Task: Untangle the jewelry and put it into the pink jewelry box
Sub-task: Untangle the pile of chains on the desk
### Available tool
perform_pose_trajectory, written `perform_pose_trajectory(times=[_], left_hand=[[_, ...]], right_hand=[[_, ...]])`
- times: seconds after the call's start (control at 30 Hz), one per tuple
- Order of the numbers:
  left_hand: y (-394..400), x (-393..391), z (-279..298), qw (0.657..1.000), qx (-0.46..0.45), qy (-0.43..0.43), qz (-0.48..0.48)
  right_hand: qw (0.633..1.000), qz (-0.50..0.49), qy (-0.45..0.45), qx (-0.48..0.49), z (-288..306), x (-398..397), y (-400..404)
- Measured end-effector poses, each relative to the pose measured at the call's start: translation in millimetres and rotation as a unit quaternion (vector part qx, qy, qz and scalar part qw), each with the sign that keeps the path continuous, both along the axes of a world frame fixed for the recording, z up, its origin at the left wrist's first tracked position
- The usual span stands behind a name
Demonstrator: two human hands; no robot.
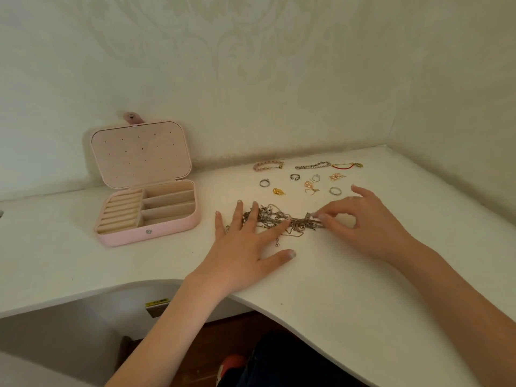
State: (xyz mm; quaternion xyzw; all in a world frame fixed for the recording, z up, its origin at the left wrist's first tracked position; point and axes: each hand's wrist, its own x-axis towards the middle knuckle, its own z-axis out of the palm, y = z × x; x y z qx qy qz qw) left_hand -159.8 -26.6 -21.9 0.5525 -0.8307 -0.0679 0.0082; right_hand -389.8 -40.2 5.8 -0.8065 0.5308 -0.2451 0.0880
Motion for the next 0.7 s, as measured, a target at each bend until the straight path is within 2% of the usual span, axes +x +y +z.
perform_pose_trajectory(times=[0.13, 0.23, 0.3, 0.37, 0.4, 0.57, 0.63, 0.7], left_hand=[[2.1, 0.6, -0.5, 0.999, -0.031, 0.003, -0.041], [5.1, 4.8, 1.4, 0.999, 0.006, 0.011, -0.033], [6.8, 6.5, 3.0, 0.999, 0.018, 0.018, -0.033], [7.3, 7.4, 2.8, 0.999, 0.022, 0.020, -0.041], [7.0, 7.6, 2.1, 0.999, 0.020, 0.023, -0.043], [7.2, 8.7, -1.2, 0.998, 0.006, 0.037, -0.043], [7.3, 8.8, -0.9, 0.998, 0.006, 0.043, -0.040], [7.6, 8.5, -0.6, 0.998, 0.008, 0.050, -0.036]], right_hand=[[0.994, 0.080, 0.042, 0.054, -8.7, 12.0, 2.3], [0.999, 0.023, 0.023, 0.011, -9.7, 7.7, -3.1], [0.999, -0.021, -0.030, -0.008, -6.7, 11.1, -7.4], [0.996, -0.020, -0.085, -0.013, -2.2, 23.7, -12.0], [0.996, -0.010, -0.088, -0.007, -0.5, 33.3, -15.1], [0.999, 0.002, 0.022, 0.040, -3.3, 70.1, -37.4], [0.999, -0.005, 0.019, 0.041, -3.9, 74.8, -40.6], [0.999, -0.013, -0.026, 0.041, -5.9, 73.7, -41.0]])
